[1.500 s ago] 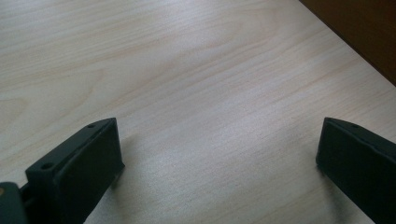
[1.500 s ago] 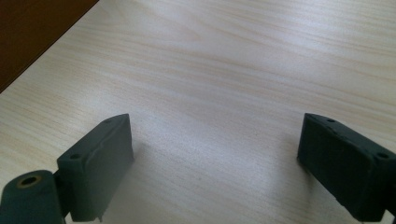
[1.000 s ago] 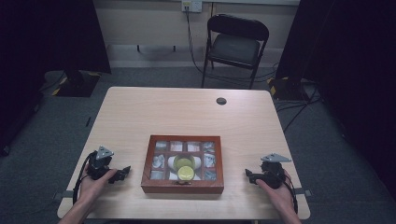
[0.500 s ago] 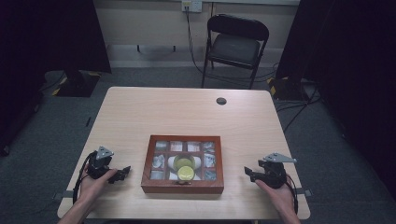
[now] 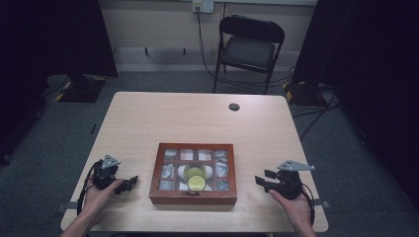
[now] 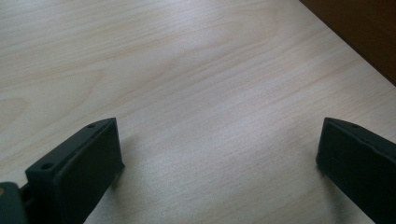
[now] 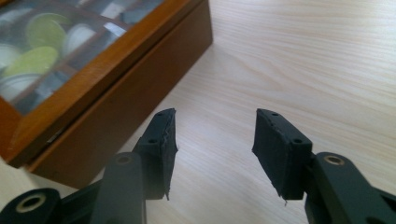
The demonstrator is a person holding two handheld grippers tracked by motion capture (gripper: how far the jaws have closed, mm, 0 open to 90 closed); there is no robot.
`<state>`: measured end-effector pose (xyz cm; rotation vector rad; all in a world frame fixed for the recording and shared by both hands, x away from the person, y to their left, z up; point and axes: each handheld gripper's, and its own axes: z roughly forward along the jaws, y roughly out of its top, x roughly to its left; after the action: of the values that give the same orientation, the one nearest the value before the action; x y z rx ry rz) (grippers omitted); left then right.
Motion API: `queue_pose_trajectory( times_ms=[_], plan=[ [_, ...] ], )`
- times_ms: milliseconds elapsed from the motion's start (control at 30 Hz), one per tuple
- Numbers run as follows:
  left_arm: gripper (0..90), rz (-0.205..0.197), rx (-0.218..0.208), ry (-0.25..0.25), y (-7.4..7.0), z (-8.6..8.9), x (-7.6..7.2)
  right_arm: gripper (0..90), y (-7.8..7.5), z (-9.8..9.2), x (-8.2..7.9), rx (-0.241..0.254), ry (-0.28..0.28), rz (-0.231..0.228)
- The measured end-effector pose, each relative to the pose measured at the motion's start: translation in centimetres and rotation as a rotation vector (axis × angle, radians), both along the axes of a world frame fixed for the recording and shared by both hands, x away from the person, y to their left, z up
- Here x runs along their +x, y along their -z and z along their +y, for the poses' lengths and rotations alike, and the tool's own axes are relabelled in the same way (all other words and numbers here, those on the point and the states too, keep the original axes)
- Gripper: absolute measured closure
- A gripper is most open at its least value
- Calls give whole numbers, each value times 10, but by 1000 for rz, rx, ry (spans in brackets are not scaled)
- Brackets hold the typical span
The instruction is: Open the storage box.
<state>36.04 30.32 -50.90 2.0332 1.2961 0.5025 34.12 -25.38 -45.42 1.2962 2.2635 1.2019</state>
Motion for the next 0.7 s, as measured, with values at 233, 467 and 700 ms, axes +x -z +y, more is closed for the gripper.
queue_pose_trajectory(
  times_ms=[233,467,700],
  plan=[
    [0,0,-1,-1,0,0,0,578,-7,9,-4,0,-58,13],
    [0,-2,-4,-4,0,0,0,591,-16,22,-9,32,-94,-12],
    [0,-4,-5,-6,0,-1,0,627,-20,39,-12,60,-178,-14]
  ],
)
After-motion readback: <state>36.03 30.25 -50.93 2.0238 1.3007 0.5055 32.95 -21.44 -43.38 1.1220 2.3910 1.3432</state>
